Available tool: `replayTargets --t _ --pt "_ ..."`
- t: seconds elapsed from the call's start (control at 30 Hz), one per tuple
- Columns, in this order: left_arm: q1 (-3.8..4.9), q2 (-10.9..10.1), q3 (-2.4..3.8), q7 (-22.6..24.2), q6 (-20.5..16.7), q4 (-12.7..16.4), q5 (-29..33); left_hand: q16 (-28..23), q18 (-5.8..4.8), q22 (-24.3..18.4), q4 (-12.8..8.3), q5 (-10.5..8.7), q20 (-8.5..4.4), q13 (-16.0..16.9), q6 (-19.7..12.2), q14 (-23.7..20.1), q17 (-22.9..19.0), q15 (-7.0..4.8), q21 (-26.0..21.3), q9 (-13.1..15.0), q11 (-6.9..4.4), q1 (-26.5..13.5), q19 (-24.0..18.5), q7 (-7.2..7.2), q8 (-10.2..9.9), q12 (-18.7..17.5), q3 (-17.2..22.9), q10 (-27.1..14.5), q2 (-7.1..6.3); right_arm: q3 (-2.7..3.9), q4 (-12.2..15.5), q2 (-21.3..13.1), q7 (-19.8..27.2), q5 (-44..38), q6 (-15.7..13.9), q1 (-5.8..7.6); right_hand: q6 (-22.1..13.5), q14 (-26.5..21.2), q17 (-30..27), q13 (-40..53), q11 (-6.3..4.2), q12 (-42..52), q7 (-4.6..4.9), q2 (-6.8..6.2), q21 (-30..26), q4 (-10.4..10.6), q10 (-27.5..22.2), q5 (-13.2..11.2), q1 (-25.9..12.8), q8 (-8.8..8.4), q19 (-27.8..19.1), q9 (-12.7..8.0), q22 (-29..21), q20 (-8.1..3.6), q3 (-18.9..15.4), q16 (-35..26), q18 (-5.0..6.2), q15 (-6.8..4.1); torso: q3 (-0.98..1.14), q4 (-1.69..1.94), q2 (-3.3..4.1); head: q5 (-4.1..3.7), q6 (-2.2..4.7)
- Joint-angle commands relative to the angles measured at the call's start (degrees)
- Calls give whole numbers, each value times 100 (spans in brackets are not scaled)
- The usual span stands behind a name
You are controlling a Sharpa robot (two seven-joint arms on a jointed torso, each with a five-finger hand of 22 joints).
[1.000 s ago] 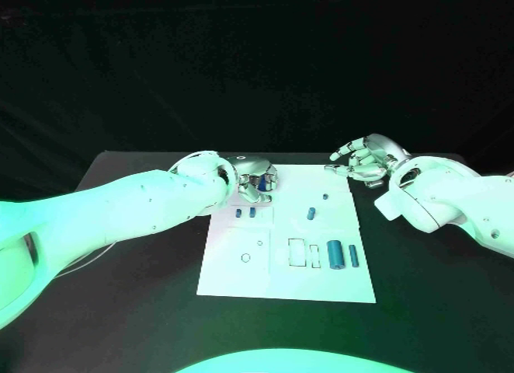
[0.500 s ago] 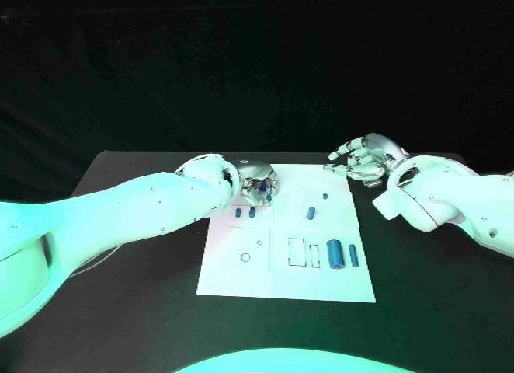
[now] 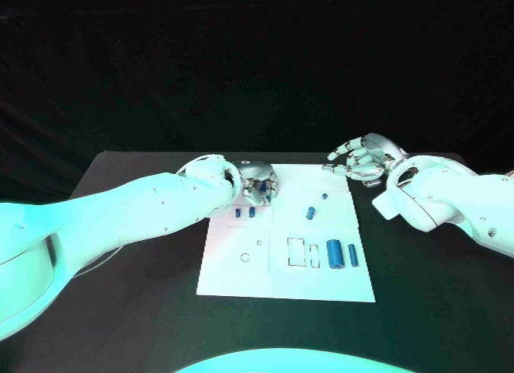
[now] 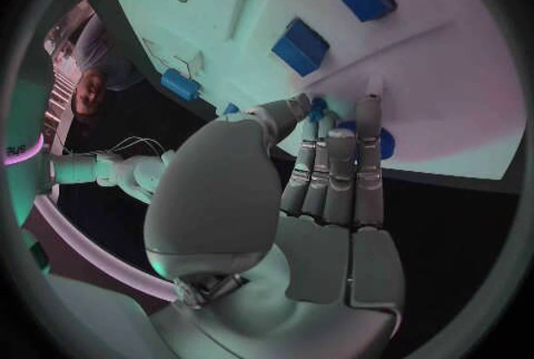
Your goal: Assemble the parts on the task board
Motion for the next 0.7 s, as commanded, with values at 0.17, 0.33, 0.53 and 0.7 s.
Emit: replayTargets --t 0.17,0.33,0.53,0.7 --pt "-17 3 -6 -42 89 -17 -5 241 -54 180 -90 -18 -84 -113 271 201 204 -18 193 -79 -52 -19 56 21 -128 -141 233 248 147 1 0 4 7 -10 20 -4 -24 310 570 -18 -25 -26 -15 13 -76 82 -170 97 70 124 -3 -15 656 -56 124 -87 109 -73 -1 1 3 -6 1" --pt "-16 -23 -7 -68 125 0 -5 262 -57 223 -134 -13 -85 -161 295 197 170 -12 243 -104 -37 -21 36 34 -186 -237 257 247 141 1 11 -5 4 -10 19 -4 -24 310 570 -18 -25 -26 -15 13 -76 82 -170 97 70 124 -3 -15 656 -56 124 -87 109 -73 -2 1 10 -11 2" --pt "-16 -41 -6 -82 154 12 -6 288 -64 284 -176 -11 -76 -197 265 202 156 -3 302 -136 -25 -23 33 44 -266 -311 278 265 133 1 5 0 3 -11 20 -4 -24 310 570 -18 -25 -26 -15 13 -76 82 -170 97 70 124 -3 -15 656 -56 124 -87 109 -73 1 6 5 -5 -26" --pt "-16 -50 -6 -54 140 26 -6 348 -83 408 -201 -13 -72 -210 308 270 221 -11 408 -145 -40 -21 102 53 -294 -334 296 351 165 1 3 3 4 -11 21 -5 -24 310 570 -18 -25 -26 -15 13 -76 82 -170 97 70 124 -3 -15 656 -56 124 -87 109 -73 -5 3 5 -6 -30"
